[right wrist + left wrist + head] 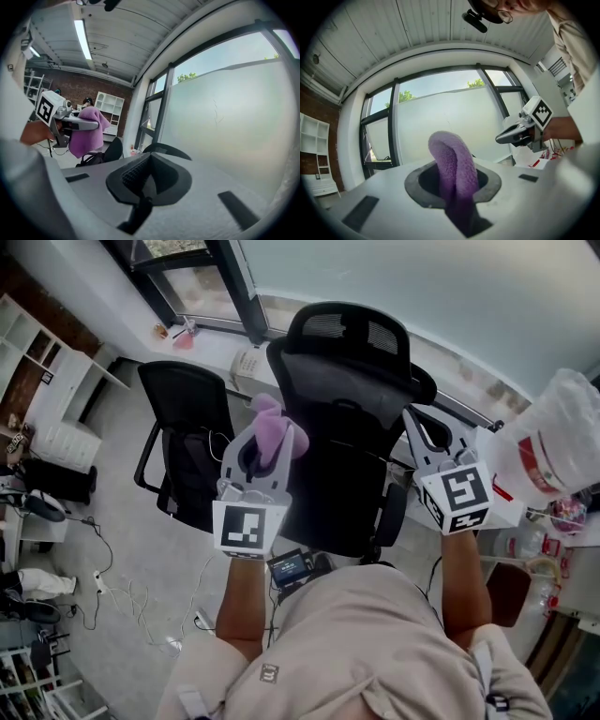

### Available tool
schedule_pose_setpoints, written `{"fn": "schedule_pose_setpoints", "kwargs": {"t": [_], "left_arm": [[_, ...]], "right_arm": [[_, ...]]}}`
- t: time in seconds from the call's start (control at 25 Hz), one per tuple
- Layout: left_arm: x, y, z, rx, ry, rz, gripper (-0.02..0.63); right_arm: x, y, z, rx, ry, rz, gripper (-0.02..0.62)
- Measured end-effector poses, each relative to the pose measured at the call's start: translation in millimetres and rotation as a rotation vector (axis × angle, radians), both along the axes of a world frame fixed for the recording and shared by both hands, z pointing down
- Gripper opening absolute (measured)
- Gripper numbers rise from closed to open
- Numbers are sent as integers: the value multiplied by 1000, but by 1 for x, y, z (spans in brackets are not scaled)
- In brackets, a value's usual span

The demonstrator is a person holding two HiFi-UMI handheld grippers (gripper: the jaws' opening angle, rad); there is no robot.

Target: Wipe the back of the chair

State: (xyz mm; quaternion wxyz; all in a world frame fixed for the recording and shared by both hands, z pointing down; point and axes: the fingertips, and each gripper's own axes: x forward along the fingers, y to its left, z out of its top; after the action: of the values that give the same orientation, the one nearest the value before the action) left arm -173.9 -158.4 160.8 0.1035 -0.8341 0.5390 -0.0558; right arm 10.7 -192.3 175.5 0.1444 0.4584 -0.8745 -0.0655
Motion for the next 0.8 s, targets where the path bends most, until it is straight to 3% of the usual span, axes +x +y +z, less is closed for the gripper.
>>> {"fn": "schedule_pose_setpoints", "kwargs": {"t": [0.12, 0.24, 0.4, 0.56, 0.72, 0.8], "left_arm": [[-2, 15, -7, -30, 2, -2, 78], [-6, 21, -9, -3, 4, 0, 78], [-6, 30, -5, -32, 0, 2, 78], [-6, 35, -3, 9, 10, 11, 78], [-4, 41, -1, -38, 6, 16, 78], [-5, 42, -1, -14, 3, 21, 78]], "right_arm": [[-3, 13, -11, 16, -3, -12, -8], [-5, 22, -17, 24, -4, -16, -8], [-6, 31, -17, 29, 1, -15, -8], [-5, 36, -16, 27, 6, -9, -8], [-5, 41, -16, 26, 15, -2, -8], [-5, 43, -16, 27, 18, 0, -8]]}}
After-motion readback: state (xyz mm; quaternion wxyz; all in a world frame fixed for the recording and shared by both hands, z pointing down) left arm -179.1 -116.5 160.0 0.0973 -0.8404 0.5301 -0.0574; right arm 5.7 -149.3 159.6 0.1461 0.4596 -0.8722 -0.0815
